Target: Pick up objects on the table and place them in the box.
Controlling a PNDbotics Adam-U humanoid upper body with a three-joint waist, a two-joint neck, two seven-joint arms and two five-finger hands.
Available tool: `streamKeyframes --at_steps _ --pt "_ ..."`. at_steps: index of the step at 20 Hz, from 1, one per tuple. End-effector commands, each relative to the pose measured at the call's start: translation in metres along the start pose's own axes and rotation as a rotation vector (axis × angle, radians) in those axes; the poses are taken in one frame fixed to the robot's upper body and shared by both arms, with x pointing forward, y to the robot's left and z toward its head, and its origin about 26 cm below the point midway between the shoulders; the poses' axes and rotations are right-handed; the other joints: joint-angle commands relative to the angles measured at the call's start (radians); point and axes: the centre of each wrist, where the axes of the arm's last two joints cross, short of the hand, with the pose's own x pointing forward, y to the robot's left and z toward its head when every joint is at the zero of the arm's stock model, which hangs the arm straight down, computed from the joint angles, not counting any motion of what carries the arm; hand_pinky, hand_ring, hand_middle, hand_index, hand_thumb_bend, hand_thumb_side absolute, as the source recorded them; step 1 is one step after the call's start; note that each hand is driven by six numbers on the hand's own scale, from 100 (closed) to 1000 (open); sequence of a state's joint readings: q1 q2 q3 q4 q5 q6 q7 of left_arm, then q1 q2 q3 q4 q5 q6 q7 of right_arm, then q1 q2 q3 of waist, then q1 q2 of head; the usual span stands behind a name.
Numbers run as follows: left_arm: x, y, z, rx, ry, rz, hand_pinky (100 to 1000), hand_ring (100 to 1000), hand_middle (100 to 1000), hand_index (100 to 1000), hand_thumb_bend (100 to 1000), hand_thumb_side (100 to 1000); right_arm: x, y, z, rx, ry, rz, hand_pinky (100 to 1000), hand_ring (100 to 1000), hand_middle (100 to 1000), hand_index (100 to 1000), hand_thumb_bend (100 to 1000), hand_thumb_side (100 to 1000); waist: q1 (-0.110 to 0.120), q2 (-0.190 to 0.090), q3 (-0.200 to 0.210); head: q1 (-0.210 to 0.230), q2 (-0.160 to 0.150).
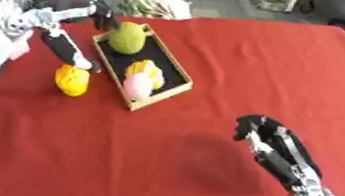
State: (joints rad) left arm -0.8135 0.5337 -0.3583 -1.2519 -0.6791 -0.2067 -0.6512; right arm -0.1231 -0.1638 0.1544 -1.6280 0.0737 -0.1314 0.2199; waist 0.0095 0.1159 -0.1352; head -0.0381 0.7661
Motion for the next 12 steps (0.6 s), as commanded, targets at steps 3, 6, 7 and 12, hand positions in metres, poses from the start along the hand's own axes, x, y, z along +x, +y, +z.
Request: streamKeyframes --at_steps 3,6,7,12 --pt "-0.032 -0.009 0.008 -0.203 0.127 -0.007 787 687 640 810 545 100 0.005 -0.006 -0.001 -0.002 -0.013 0.023 692 574 558 698 100 479 0.005 -0.028 0.001 -0.007 0.004" --pt "-0.04 -0.018 0.003 -0.201 0.174 -0.001 785 684 636 805 529 100 0.005 -0.006 -0.002 -0.003 -0.014 0.022 692 574 558 698 100 477 0.002 -0.028 -0.001 -0.005 0.004" --pt "-0.042 -0.022 0.001 -0.2 0.188 -0.001 785 684 635 805 529 100 0.005 -0.006 -0.002 -0.002 -0.015 0.021 692 574 558 698 100 477 0.001 -0.028 -0.002 -0.005 0.004" --pt "-0.047 -0.039 -0.01 -0.18 0.209 0.015 773 661 617 791 514 100 0.005 -0.005 -0.002 -0.001 -0.016 0.019 692 574 558 698 100 479 0.0 -0.027 -0.01 -0.003 0.004"
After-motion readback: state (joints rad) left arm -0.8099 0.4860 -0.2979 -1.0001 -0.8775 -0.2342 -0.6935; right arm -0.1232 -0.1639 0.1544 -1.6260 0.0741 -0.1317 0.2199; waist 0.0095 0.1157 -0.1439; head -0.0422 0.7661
